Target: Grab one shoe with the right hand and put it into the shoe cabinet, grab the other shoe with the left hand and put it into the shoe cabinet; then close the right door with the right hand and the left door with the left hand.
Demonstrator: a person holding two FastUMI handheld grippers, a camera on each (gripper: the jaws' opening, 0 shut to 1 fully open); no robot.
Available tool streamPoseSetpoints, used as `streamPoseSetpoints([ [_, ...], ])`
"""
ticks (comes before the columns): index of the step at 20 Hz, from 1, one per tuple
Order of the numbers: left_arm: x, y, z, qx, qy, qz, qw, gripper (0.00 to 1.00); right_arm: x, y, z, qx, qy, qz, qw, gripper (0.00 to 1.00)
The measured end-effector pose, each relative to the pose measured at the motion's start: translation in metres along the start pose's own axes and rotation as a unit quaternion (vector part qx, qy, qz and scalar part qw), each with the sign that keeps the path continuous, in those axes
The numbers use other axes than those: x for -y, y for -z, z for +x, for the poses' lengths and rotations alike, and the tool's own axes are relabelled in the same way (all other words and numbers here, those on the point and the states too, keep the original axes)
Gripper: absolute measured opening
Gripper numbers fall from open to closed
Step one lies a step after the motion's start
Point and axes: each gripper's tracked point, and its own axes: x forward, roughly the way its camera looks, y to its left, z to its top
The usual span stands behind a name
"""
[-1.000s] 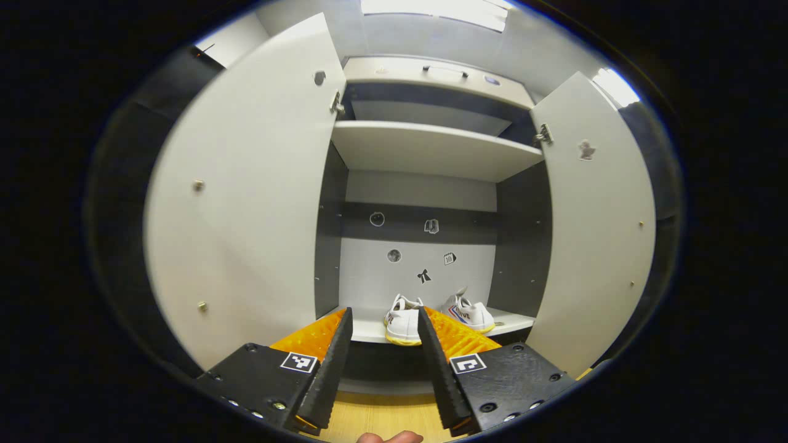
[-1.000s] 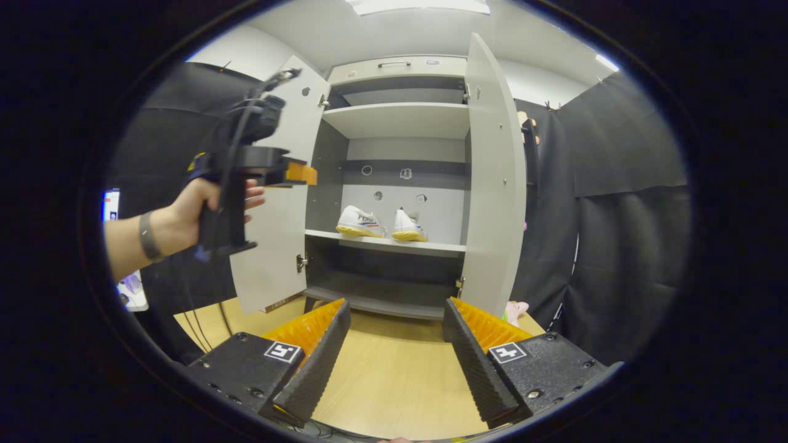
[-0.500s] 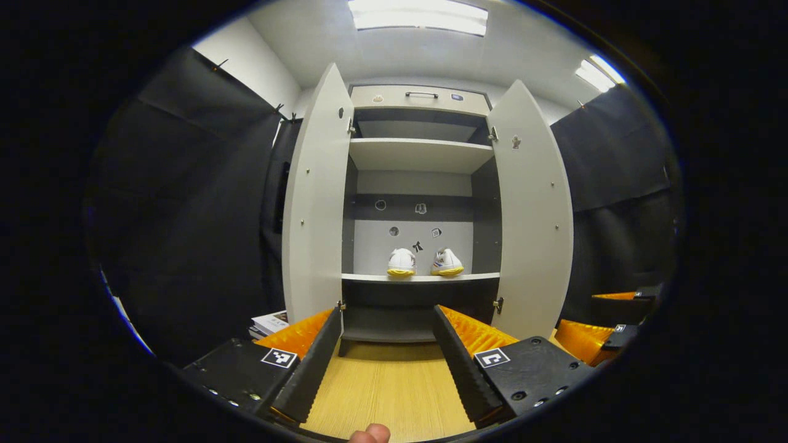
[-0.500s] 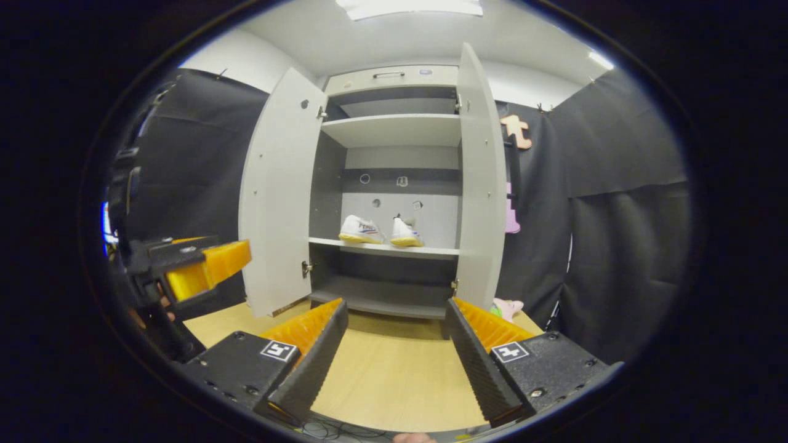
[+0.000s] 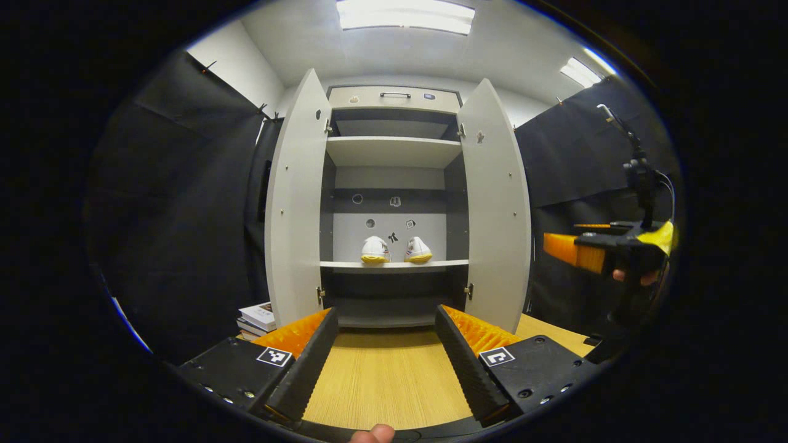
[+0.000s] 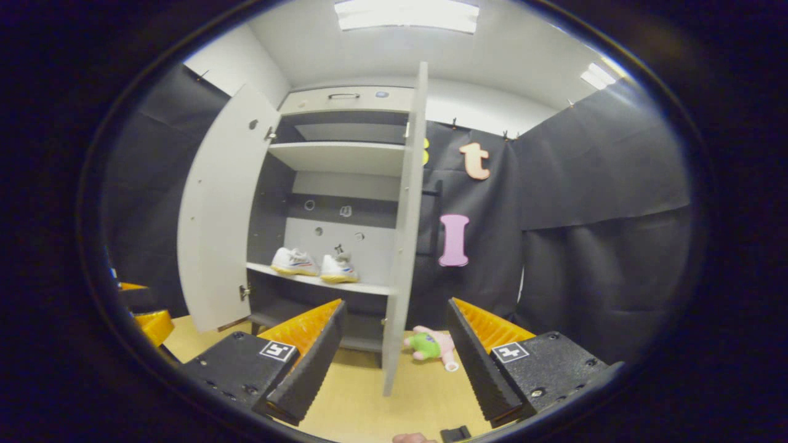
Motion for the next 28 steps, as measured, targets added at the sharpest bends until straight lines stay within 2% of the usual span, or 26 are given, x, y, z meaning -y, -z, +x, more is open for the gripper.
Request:
streamPoseSetpoints([
  [5, -0.018, 0.007, -0.011, -0.011, -0.016, -0.005, 1.0, 0.94, 0.083, -0.034, 0.074, -0.005, 0.074, 0.024, 0.997, 1.0],
  [9, -0.035, 0.011, -0.014, -0.019, -0.034, 0.011, 0.999, 0.95, 0.095, -0.047, 0.113, -0.007, 0.088, 0.016, 0.996, 1.0],
  [13, -0.042, 0.015, -0.014, -0.027, -0.043, 0.016, 0.999, 0.95, 0.085, -0.054, 0.128, 0.001, 0.089, 0.016, 0.996, 1.0],
  [16, -0.044, 0.015, -0.012, -0.025, -0.043, 0.015, 0.999, 0.95, 0.077, -0.054, 0.125, 0.01, 0.092, 0.027, 0.995, 0.92],
  [17, -0.043, 0.016, -0.011, -0.027, -0.04, 0.017, 0.999, 0.95, 0.073, -0.055, 0.123, 0.011, 0.09, 0.03, 0.995, 0.96],
  [19, -0.039, 0.015, -0.007, -0.027, -0.035, 0.02, 0.999, 0.95, 0.065, -0.055, 0.122, 0.011, 0.086, 0.028, 0.996, 0.96],
  [21, -0.036, 0.014, -0.005, -0.025, -0.029, 0.018, 0.999, 0.95, 0.053, -0.058, 0.118, 0.016, 0.077, 0.028, 0.996, 0.95],
  [22, -0.035, 0.013, -0.004, -0.023, -0.028, 0.017, 0.999, 0.95, 0.045, -0.059, 0.118, 0.015, 0.07, 0.03, 0.997, 0.92],
  [24, -0.034, 0.013, -0.004, -0.022, -0.026, 0.018, 0.999, 0.95, 0.027, -0.06, 0.117, 0.017, 0.053, 0.037, 0.998, 0.95],
  [28, -0.035, 0.015, -0.004, -0.025, -0.028, 0.022, 0.999, 0.95, -0.003, -0.061, 0.119, 0.022, 0.027, 0.044, 0.998, 0.95],
])
